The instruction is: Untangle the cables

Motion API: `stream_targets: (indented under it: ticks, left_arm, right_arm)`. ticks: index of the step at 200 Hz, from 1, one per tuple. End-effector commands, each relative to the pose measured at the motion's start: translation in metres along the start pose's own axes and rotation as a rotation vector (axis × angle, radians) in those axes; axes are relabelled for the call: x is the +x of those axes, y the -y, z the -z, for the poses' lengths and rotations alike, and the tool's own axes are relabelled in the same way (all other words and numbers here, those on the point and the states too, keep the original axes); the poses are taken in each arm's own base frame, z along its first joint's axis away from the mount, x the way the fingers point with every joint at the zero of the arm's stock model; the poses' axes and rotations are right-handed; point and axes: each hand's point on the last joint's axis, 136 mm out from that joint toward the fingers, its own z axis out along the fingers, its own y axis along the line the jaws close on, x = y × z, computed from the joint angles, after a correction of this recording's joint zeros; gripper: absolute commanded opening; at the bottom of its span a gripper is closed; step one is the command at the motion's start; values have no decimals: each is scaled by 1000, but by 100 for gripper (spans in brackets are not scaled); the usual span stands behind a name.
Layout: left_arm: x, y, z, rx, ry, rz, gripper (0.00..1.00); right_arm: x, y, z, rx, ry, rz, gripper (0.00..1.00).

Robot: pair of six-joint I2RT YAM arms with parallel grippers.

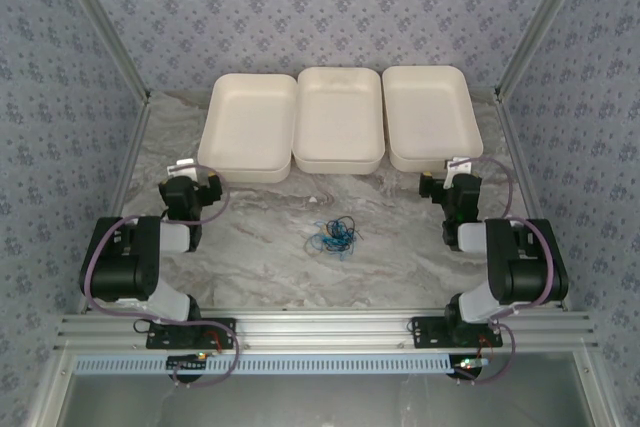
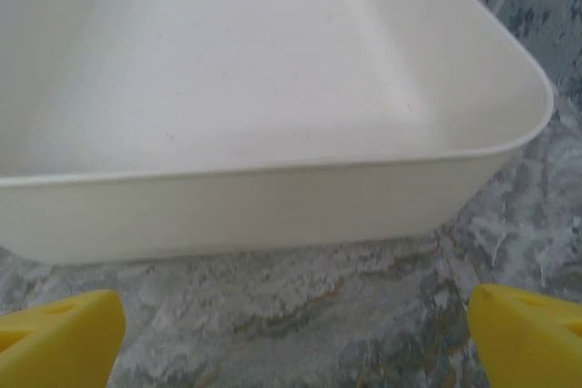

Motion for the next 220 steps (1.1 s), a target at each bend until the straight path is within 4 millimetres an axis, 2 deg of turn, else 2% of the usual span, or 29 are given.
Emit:
stream_targets:
  ticks: [1, 8, 14, 24, 30, 35, 39, 44, 50, 52, 59, 65, 71, 79, 85, 92, 110, 138, 156, 171, 187, 204, 220]
  left_arm:
    - [-29, 7, 11, 10, 82, -29, 99]
    - [-43, 10, 28, -31, 101, -74, 99]
    - [-63, 15, 45, -49, 139, -85, 99]
    - [-96, 32, 77, 29, 181, -63, 99]
    - [-123, 43, 99, 82, 222, -26, 99]
    - [-143, 49, 119, 117, 254, 8, 99]
    - [-157, 49, 133, 125, 273, 54, 99]
    - [-171, 47, 148, 125, 270, 140, 99]
    - [-178, 38, 162, 118, 225, 282, 99]
    - [-177, 35, 165, 115, 203, 329, 99]
    - [-170, 24, 179, 90, 93, 478, 99]
    - [-168, 19, 186, 85, 69, 573, 99]
    - [-169, 30, 188, 181, 42, 600, 99]
    - [-173, 54, 194, 369, -22, 624, 97]
    - [-172, 70, 199, 472, -97, 650, 97]
    - [-163, 87, 203, 542, -199, 666, 99]
    - [-122, 133, 221, 593, -396, 544, 99]
    - [-47, 177, 237, 521, -507, 317, 97]
    - [0, 212, 238, 532, -587, 250, 94]
    - [31, 234, 236, 519, -647, 207, 92]
    - [58, 250, 226, 488, -700, 183, 89]
    - [74, 272, 218, 507, -732, 176, 87]
    - [83, 294, 213, 532, -754, 169, 83]
  right_arm:
    - [-43, 11, 20, 64, 34, -19, 99]
    - [-64, 10, 33, 73, 69, -16, 99]
    - [-89, 7, 48, 68, 116, -16, 99]
    - [-128, -3, 80, 39, 185, -21, 99]
    - [-156, -12, 103, 1, 237, -34, 99]
    - [-169, -18, 118, -31, 244, -56, 99]
    - [-185, -20, 133, -55, 262, -101, 99]
    - [-196, -22, 147, -90, 250, -176, 99]
    - [-196, -19, 157, -103, 191, -280, 99]
    - [-201, -17, 162, -102, 191, -332, 99]
    - [-190, -6, 172, -56, 96, -530, 99]
    - [-169, 6, 180, 21, -14, -670, 99]
    - [-156, 4, 188, 19, -90, -722, 99]
    - [-163, -5, 194, -61, -96, -673, 96]
    - [-162, -24, 199, -161, -131, -629, 95]
    - [-156, -38, 205, -221, -185, -608, 99]
    - [-117, -73, 215, -271, -357, -570, 99]
    - [-43, -155, 221, -411, -540, -410, 99]
    - [0, -187, 220, -410, -624, -316, 97]
    - [27, -199, 217, -403, -687, -297, 86]
    - [40, -205, 211, -413, -696, -322, 79]
    - [51, -202, 206, -419, -706, -356, 67]
    - [60, -202, 202, -428, -723, -389, 65]
